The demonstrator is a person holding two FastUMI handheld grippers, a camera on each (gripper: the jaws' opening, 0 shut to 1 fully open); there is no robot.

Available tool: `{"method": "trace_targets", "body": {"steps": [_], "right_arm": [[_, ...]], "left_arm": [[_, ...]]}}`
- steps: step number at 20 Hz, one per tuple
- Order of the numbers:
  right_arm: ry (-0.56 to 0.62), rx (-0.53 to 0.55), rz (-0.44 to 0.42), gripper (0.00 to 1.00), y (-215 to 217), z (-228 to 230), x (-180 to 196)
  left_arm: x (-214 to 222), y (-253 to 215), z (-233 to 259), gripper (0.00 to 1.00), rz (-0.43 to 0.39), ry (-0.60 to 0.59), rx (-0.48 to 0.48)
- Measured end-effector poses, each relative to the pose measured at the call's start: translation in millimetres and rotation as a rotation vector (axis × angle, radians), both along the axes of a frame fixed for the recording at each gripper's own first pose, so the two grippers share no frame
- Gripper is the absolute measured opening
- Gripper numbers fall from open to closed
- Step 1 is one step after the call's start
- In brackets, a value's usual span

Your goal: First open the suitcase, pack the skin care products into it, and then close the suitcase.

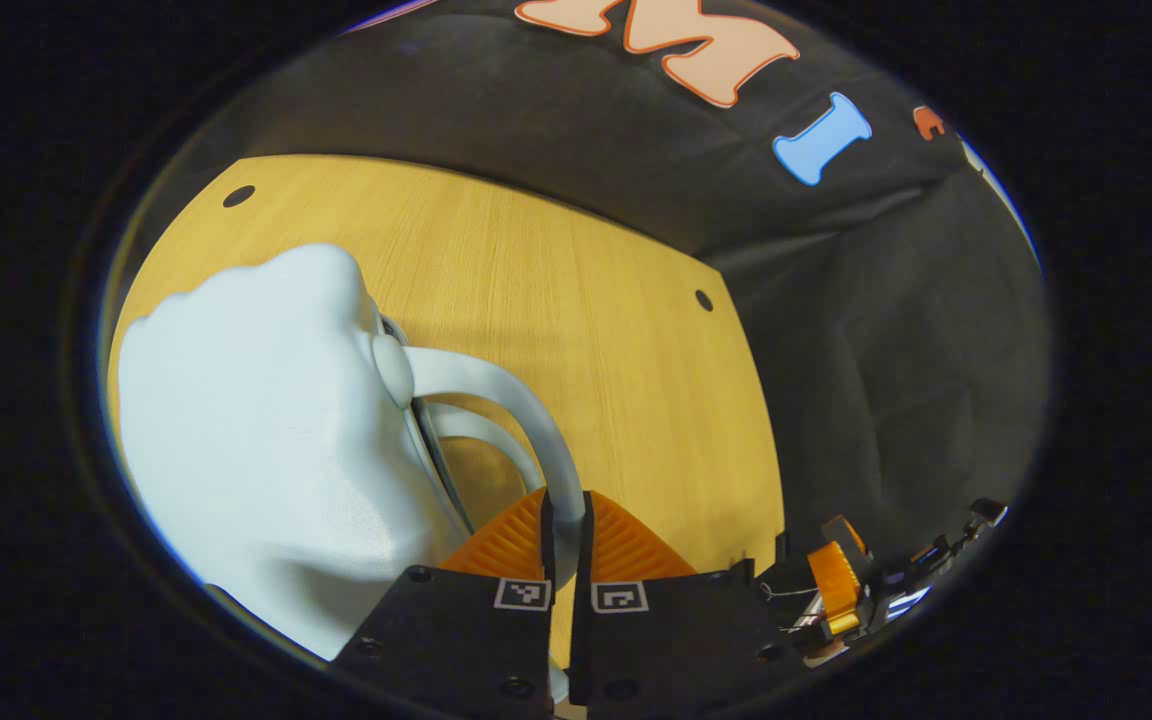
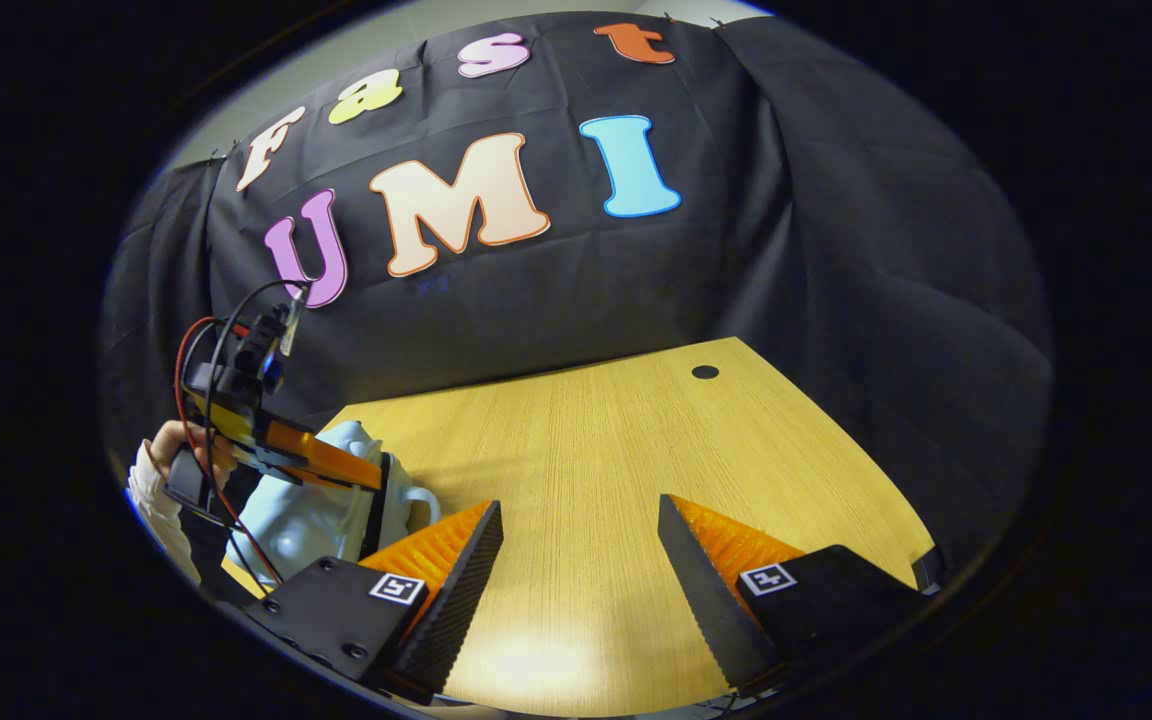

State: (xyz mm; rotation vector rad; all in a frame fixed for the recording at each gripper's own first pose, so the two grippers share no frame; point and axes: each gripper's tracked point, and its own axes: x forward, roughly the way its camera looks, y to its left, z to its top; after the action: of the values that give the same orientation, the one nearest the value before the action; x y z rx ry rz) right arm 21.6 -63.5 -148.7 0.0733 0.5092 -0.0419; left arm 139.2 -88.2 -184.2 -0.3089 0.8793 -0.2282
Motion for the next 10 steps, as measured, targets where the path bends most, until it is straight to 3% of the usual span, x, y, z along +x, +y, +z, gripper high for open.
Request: {"method": "trace_targets", "body": {"steps": [3, 4, 5, 10], "right_arm": [[-0.006, 0.001, 0.004, 0.98, -3, 1, 2], [-0.01, 0.001, 0.005, 0.94, -4, 3, 3], [-0.014, -0.001, 0.005, 0.98, -7, 4, 3], [-0.03, 0.007, 0.004, 0.98, -19, 11, 6]], "left_arm": [[2, -2, -13, 0.03, 0.015, 0.035, 0.06], [2, -1, -15, 0.04, 0.02, 0.04, 0.079], [3, -1, -17, 0.06, 0.024, 0.041, 0.095], [-5, 0, -20, 0.14, 0.073, 0.051, 0.146]]}}
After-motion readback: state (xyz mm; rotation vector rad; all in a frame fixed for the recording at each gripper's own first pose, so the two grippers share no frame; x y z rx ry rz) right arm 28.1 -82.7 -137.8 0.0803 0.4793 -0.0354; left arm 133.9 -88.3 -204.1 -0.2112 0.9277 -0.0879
